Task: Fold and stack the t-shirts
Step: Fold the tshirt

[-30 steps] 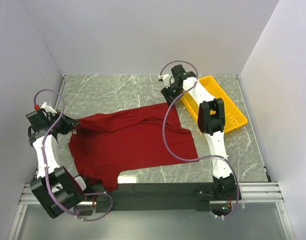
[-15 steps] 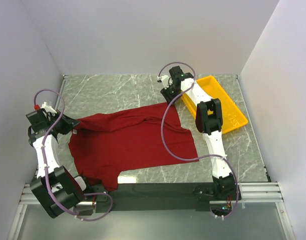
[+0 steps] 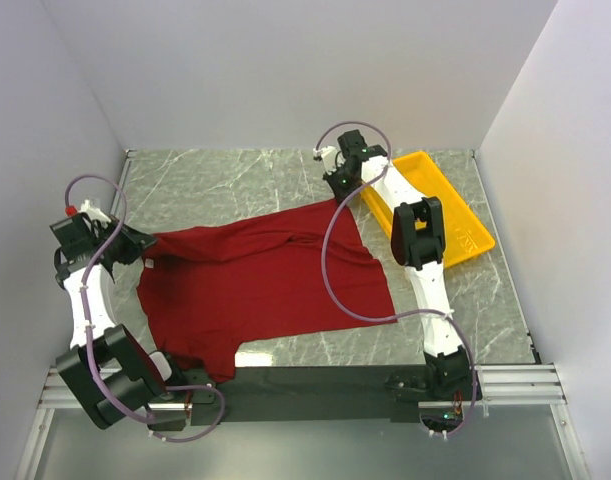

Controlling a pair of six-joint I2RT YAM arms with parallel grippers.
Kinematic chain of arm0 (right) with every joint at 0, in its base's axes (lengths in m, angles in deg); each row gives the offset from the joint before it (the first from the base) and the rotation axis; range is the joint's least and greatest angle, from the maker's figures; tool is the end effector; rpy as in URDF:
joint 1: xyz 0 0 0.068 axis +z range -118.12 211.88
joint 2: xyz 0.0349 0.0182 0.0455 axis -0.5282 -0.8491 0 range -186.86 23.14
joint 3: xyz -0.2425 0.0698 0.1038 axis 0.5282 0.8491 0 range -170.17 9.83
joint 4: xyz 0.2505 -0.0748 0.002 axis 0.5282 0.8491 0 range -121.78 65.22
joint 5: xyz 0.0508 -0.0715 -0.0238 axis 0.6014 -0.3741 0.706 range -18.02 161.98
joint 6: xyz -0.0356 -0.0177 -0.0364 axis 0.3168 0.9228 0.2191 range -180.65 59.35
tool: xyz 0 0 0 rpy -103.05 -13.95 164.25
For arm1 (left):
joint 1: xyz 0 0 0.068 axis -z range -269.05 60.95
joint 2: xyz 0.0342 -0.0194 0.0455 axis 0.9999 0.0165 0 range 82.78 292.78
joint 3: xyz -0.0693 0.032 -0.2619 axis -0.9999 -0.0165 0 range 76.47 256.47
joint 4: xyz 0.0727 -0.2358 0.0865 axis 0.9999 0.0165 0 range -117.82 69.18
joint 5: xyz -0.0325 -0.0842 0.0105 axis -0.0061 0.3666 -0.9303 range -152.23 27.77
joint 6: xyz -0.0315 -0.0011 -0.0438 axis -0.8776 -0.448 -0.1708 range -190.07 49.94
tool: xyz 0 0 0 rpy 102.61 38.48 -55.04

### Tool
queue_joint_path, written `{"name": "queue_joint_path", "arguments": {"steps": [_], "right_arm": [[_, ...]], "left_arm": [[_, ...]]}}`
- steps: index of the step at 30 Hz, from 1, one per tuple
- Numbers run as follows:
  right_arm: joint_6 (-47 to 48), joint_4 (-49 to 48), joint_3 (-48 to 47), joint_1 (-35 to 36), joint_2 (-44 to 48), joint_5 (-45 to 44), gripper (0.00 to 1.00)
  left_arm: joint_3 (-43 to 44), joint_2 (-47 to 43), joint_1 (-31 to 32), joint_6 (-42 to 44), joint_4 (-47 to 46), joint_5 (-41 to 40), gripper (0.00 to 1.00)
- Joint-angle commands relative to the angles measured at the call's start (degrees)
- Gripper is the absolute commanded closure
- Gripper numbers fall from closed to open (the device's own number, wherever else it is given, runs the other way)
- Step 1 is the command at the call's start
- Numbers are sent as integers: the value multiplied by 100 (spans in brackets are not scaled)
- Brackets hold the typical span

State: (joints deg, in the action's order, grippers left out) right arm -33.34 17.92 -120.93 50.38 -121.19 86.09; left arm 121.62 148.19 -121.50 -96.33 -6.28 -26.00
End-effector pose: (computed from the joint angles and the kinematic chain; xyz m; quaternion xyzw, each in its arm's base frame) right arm 0.5051 0.1781 0.1714 -0.4020 0.8784 0.1015 0.2379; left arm 0.2115 0.1095 0.2564 -0.3146 0.8184 -0.2626 0.4029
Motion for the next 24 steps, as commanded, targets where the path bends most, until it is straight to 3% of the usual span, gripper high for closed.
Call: {"name": "queue_joint_path", "arguments": {"steps": [1, 13, 24], "right_arm": [[-24, -433, -46, -101, 739, 223, 100], [-472, -2145, -433, -567, 2118, 1585, 100], [-2221, -3799, -864, -1243, 2690, 2658, 100]], "left_arm": [[459, 77, -7, -159, -658, 148, 99], [2102, 1035, -7, -116, -2293, 104, 99], [3404, 1791, -7, -861, -4374, 350, 99]]}}
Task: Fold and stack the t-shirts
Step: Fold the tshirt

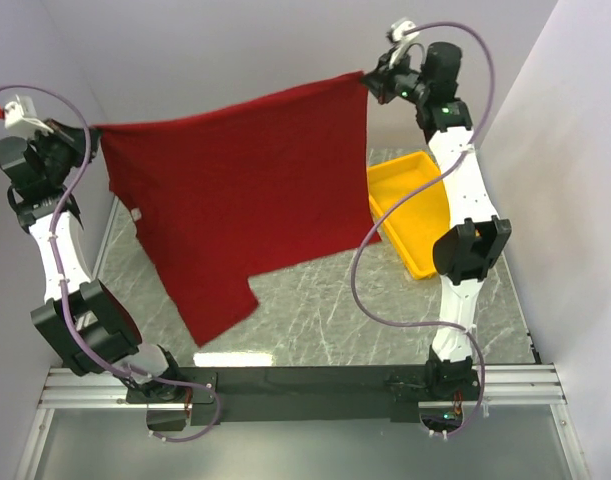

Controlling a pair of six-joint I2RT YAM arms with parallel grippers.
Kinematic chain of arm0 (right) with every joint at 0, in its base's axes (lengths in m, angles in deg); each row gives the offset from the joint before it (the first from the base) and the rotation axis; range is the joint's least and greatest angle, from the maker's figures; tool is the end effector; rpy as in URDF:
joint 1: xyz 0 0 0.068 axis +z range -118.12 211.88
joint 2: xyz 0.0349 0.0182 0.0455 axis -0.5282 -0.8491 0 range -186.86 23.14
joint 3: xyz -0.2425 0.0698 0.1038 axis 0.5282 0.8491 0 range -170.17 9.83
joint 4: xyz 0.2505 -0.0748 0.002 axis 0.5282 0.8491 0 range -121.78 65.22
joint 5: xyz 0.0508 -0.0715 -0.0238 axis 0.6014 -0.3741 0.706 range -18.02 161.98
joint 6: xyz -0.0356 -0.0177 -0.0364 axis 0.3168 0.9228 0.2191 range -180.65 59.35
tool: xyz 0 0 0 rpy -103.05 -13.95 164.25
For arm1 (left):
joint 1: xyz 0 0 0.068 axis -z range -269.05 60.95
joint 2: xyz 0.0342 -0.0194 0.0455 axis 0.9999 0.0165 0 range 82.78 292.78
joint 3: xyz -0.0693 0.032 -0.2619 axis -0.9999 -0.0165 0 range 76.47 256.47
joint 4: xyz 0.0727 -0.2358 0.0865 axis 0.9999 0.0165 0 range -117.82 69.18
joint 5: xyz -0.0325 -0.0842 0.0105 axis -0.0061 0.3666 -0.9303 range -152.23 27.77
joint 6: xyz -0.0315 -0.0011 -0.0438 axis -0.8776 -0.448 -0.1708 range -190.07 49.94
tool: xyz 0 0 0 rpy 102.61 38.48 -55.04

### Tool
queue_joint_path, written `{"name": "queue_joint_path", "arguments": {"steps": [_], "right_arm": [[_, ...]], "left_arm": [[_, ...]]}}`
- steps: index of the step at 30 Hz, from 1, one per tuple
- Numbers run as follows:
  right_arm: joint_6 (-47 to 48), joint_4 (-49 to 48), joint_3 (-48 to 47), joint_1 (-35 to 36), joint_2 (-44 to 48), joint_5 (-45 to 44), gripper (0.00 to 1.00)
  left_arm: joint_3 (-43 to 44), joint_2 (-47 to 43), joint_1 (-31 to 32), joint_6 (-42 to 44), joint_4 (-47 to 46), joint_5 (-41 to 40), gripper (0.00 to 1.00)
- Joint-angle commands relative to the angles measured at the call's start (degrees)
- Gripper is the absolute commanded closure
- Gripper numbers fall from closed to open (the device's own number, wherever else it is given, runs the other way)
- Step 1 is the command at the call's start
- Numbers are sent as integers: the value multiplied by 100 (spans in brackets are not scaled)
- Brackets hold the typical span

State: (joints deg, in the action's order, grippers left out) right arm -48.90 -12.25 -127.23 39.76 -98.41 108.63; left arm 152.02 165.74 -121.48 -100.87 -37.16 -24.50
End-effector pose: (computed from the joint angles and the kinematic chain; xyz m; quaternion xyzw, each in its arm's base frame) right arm 0.4730 0.0869 0.4546 -0.3296 0.6477 0.2080 0.6547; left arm 0.2990 0.1641 0.4067 -0.1468 0.6820 -0.2152 0.6834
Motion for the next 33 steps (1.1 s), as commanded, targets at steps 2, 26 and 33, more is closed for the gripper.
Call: {"name": "queue_joint_path", "arguments": {"steps": [2, 26, 33], "right_arm": [[-761, -959, -173, -190, 501, 422, 100], [-1429, -2893, -295, -629, 1564, -96, 100], [-2176, -2876, -1182, -1016, 1749, -123, 100]], "left_arm": [[434, 97, -9, -653, -1674, 199, 99], [1849, -499, 149, -629, -2204, -722, 99], [1981, -1431, 149, 118, -1580, -1689, 99]]}}
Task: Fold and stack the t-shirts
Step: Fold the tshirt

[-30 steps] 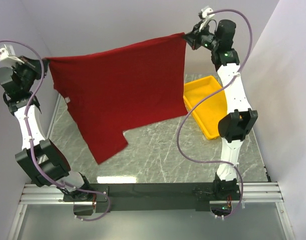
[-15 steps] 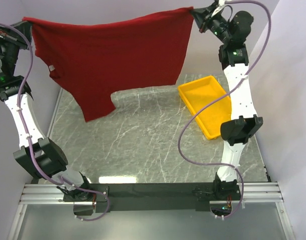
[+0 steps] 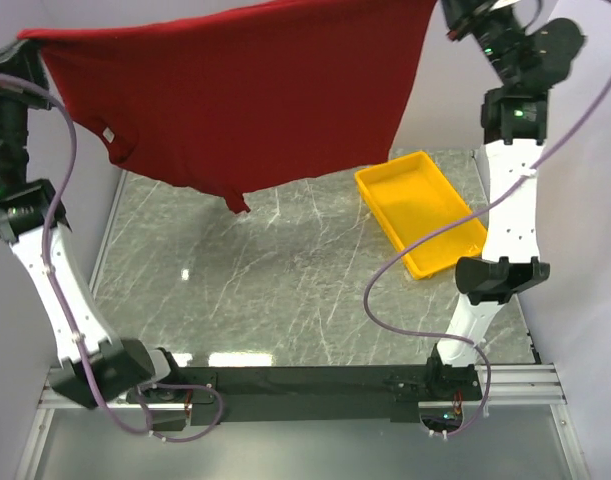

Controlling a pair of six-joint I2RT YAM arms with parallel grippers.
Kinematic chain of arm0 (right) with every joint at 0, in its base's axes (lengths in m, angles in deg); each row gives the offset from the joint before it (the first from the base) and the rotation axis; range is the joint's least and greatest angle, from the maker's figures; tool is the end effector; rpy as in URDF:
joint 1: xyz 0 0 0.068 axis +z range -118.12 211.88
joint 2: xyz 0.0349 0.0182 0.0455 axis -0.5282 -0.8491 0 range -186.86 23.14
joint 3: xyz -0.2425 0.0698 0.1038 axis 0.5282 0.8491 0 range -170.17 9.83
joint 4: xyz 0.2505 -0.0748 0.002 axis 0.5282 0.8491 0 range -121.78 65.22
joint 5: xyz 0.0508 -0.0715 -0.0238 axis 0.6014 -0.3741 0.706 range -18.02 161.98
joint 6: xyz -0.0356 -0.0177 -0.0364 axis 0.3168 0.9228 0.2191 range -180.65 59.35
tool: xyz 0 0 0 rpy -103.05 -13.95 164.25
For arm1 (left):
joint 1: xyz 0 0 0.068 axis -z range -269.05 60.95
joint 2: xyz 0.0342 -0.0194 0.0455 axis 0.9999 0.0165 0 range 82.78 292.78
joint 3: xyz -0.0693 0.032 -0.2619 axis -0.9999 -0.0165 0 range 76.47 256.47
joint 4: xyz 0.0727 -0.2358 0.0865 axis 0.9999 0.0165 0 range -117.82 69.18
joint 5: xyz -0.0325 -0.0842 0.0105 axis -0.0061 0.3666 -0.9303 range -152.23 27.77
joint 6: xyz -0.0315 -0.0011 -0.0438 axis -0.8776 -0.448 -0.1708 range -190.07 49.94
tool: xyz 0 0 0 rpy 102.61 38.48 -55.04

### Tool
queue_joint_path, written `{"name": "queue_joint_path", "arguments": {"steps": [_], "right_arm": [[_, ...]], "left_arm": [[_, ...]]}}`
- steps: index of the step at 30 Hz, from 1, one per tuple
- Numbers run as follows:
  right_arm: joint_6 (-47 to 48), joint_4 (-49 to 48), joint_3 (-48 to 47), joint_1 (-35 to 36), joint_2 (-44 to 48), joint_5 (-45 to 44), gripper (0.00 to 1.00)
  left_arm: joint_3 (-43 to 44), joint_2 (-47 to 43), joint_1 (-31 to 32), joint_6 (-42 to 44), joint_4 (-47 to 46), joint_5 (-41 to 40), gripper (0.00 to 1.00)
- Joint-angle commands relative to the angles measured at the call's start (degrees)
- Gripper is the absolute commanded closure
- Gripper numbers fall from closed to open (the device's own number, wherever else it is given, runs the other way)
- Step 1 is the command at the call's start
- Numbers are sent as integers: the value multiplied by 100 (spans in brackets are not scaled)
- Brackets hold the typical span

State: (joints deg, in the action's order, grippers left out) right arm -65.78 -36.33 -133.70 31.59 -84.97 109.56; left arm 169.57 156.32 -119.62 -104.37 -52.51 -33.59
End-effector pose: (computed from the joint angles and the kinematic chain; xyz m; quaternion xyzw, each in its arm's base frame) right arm 0.3454 0.0199 0.6210 -0.2727 0.4137 0.1723 0.8514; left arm 0.2079 0.1030 0.5785 -0.0096 0.4401 -0.1253 0.8891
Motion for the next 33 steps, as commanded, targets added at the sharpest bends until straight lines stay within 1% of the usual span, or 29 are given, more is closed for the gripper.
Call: {"name": "queue_joint_path", "arguments": {"steps": [1, 6, 8, 11, 13, 14, 16, 17, 20, 22, 23, 24, 26, 27, 28, 29, 30, 31, 32, 33], "right_arm": [[-655, -476, -597, -225, 414, -173, 100], [-1069, -432, -1010, -252, 388, -67, 100], [-1201, -415, -976, -243, 405, -15, 100], [-1307, -397, -582, -226, 528, 30, 100], [-1324, -441, -63, -190, 598, 12, 100], [-1272, -423, 86, -112, 633, -23, 100], [-1114, -301, 682, 2, 634, -93, 100], [-1079, -257, 685, 3, 634, -93, 100], [-903, -46, 1543, 345, 564, -58, 100], [-798, -19, 1975, 539, 502, -23, 100], [-701, -45, 2473, 609, 458, -58, 100], [-552, -184, 2748, 679, 441, -145, 100], [-350, -343, 3423, 820, 301, -225, 100], [-149, -440, 3593, 847, 222, -303, 100], [-112, -458, 3725, 890, 125, -409, 100], [-51, -432, 3779, 891, -163, -427, 100], [81, -284, 3762, 900, -340, -471, 100], [117, -187, 3718, 891, -524, -584, 100], [187, -55, 3526, 891, -909, -612, 100], [370, 181, 3420, 900, -1096, -673, 100]], "left_arm": [[313, -620, -37, 477, -1, -842, 99], [604, -867, -28, 495, 236, -992, 99], [622, -929, -37, 495, 297, -1019, 99], [447, -1025, -28, 565, 473, -1106, 99], [209, -1035, -28, 574, 570, -1107, 99], [113, -1043, -20, 548, 579, -1098, 99], [-212, -982, -19, 574, 623, -1089, 99], [-335, -982, -11, 600, 640, -1106, 99], [-766, -859, -19, 766, 772, -1159, 99], [-1109, -710, -11, 802, 781, -1151, 99], [-1240, -648, -19, 846, 755, -1081, 99], [-1494, -491, -19, 846, 755, -1071, 99], [-1794, -288, -19, 776, 580, -932, 99], [-2091, -61, -19, 750, 475, -748, 99], [-2251, 72, -19, 698, 378, -633, 99], [-2383, 212, -11, 627, 281, -510, 99], [-2619, 483, -2, 601, 132, -378, 99], [-2743, 634, 16, 539, 35, -316, 99], [-2858, 783, 42, 539, -105, -220, 99], [-2946, 1116, 120, 565, -106, -184, 99]]}}
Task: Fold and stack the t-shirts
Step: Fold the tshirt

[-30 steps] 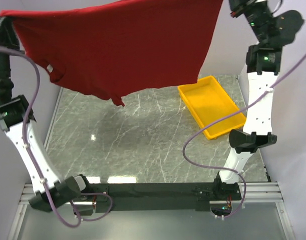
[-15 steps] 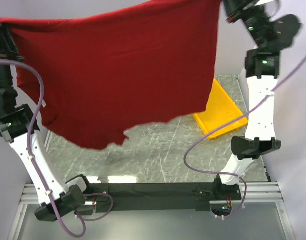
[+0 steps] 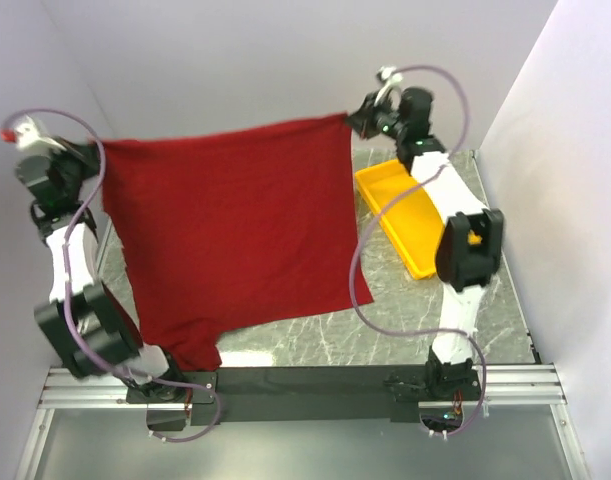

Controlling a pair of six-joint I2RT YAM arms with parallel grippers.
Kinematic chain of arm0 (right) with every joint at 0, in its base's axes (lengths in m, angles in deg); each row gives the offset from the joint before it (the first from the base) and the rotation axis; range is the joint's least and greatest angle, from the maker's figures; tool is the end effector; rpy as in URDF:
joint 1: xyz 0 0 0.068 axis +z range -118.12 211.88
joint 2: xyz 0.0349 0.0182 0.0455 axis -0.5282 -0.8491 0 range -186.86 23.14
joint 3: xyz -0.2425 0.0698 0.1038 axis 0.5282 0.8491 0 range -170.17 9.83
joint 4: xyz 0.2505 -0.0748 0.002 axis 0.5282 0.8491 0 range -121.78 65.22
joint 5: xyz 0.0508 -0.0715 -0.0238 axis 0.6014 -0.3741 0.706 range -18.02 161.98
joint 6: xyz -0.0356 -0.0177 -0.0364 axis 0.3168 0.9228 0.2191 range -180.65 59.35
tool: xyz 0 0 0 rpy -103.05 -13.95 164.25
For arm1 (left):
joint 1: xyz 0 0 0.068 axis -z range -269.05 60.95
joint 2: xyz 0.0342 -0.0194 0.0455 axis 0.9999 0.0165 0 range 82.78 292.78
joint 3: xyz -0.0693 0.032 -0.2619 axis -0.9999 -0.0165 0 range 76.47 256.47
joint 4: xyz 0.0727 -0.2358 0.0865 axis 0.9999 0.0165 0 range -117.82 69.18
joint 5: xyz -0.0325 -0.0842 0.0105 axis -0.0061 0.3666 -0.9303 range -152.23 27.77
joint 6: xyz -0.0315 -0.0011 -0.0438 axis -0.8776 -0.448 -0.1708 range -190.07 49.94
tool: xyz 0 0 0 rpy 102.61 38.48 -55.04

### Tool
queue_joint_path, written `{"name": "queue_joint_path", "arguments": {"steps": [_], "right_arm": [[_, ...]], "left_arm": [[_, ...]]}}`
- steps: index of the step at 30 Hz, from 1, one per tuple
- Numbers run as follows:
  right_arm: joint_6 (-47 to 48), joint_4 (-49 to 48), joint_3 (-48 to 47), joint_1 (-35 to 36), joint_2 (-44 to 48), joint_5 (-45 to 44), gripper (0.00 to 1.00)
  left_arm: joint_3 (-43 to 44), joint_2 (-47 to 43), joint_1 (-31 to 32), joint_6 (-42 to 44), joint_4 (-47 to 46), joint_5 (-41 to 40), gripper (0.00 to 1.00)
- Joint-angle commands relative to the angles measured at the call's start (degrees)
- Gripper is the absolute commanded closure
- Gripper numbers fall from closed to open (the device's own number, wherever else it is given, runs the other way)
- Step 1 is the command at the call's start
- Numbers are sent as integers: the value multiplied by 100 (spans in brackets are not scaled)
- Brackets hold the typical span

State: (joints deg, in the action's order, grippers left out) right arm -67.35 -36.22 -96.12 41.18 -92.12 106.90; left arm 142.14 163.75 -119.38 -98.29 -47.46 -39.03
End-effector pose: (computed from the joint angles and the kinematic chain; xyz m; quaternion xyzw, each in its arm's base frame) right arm 0.4773 0.0988 0.3631 -0.2189 0.6978 0.3086 0.6082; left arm 0.2980 0.1581 0.3753 -0.1970 0.6530 -0.1236 0.7208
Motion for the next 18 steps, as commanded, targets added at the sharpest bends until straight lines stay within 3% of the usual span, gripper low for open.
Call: {"name": "queue_joint_path", "arguments": {"steps": [1, 8, 12, 18], "right_arm": [[581, 251, -434, -42, -548, -476, 100], [1336, 928, -1708, 300, -1928, -1564, 100], [1671, 771, -1955, 476, -2281, -2179, 100], [1874, 656, -2175, 546, -2545, -2331, 100]], "left_arm": [[-204, 541, 158, -16, -568, 369, 99], [576, 2306, 650, 195, 38, 19, 99], [1314, 3071, 835, 177, 530, -281, 99], [2222, 3908, 967, 212, 1129, -553, 99]]}}
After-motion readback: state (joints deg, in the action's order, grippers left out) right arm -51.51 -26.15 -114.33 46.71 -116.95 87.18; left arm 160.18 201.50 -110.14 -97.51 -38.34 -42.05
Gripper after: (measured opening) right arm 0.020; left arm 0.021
